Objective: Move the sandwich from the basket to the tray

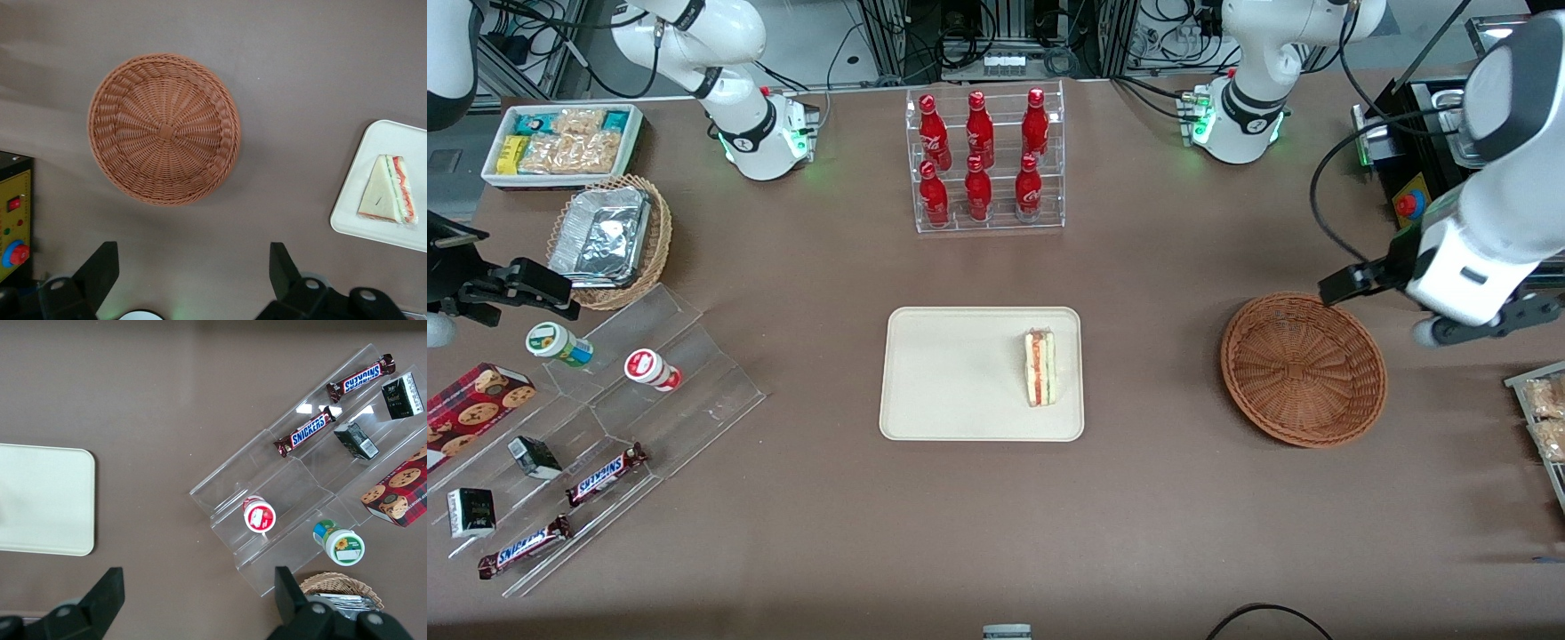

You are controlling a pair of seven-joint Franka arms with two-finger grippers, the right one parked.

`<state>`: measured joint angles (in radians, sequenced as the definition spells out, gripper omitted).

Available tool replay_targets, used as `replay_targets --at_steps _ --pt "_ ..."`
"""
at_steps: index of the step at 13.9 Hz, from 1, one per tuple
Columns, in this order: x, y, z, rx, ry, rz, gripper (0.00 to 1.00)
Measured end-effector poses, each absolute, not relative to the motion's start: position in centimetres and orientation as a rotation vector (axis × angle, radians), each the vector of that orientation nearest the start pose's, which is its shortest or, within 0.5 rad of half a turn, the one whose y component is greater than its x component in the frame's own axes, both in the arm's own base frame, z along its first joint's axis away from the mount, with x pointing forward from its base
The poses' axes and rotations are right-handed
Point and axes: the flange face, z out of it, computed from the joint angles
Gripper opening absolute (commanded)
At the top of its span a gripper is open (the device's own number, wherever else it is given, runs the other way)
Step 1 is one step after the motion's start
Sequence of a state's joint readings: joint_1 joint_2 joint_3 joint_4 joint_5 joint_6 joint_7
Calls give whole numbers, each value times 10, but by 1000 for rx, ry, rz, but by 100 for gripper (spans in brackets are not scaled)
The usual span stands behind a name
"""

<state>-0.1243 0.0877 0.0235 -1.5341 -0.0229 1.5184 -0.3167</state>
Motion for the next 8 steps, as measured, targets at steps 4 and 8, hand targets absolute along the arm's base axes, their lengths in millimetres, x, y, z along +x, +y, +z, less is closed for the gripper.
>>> replay_targets --at_steps 4,8 --pt "530 -33 618 -3135 -284 153 100" --pt "519 -35 629 -3140 -196 130 100"
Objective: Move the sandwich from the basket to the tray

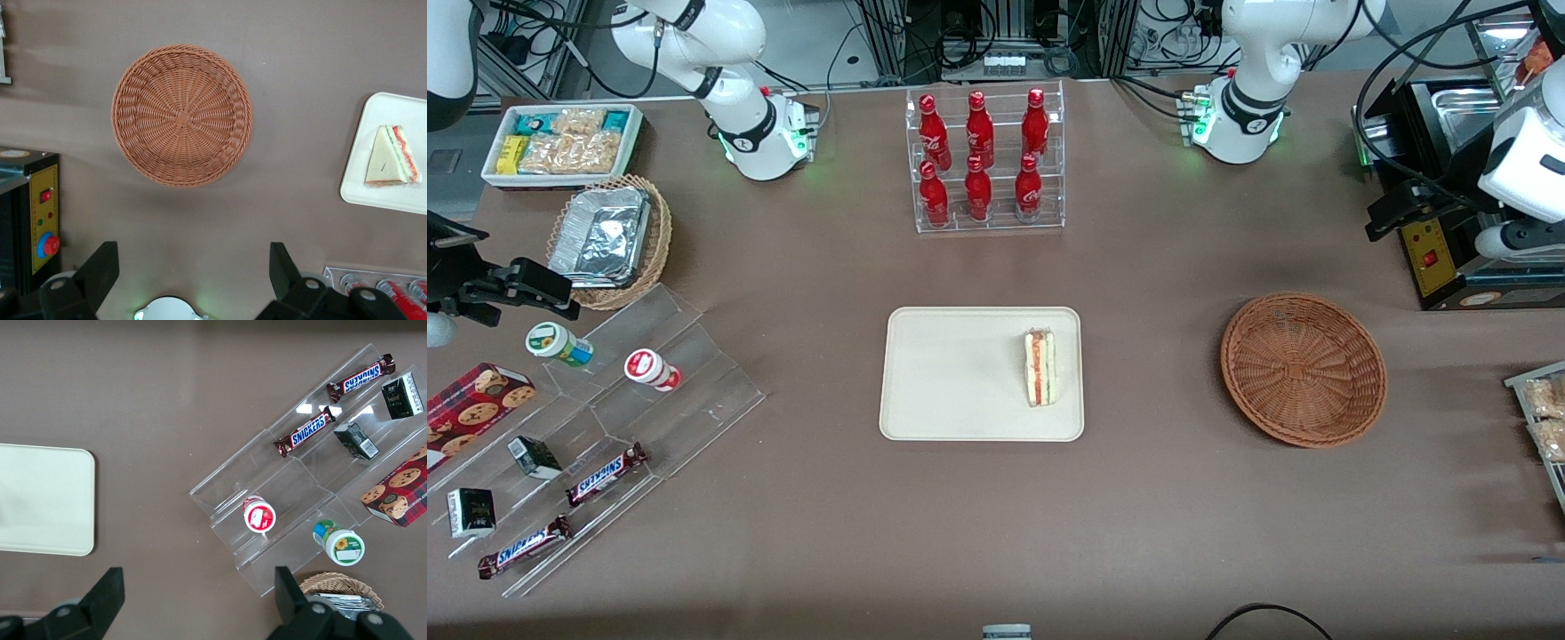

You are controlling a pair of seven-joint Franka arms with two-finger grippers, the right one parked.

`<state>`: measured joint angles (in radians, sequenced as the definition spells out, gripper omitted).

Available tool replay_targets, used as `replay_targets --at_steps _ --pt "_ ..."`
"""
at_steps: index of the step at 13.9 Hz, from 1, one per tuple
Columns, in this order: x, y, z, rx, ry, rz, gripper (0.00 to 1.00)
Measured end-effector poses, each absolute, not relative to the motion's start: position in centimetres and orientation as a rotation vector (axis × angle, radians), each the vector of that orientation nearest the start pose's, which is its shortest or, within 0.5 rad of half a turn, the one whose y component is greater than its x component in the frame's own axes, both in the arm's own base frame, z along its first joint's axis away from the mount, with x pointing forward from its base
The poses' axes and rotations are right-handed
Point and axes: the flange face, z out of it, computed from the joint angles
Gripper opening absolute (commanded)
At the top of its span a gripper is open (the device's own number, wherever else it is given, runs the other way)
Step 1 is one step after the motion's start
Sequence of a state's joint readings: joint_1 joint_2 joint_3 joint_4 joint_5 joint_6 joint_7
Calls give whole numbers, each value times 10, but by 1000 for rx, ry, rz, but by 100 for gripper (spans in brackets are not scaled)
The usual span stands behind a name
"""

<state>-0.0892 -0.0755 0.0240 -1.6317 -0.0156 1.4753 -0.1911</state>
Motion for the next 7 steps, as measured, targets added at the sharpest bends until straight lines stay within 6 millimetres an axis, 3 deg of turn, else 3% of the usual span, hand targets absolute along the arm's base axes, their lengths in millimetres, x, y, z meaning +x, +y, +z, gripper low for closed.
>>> replay_targets --at_steps 2,7 --pt "517 -32 629 -3120 -111 153 100" --pt "517 -25 639 -3103 -88 117 100"
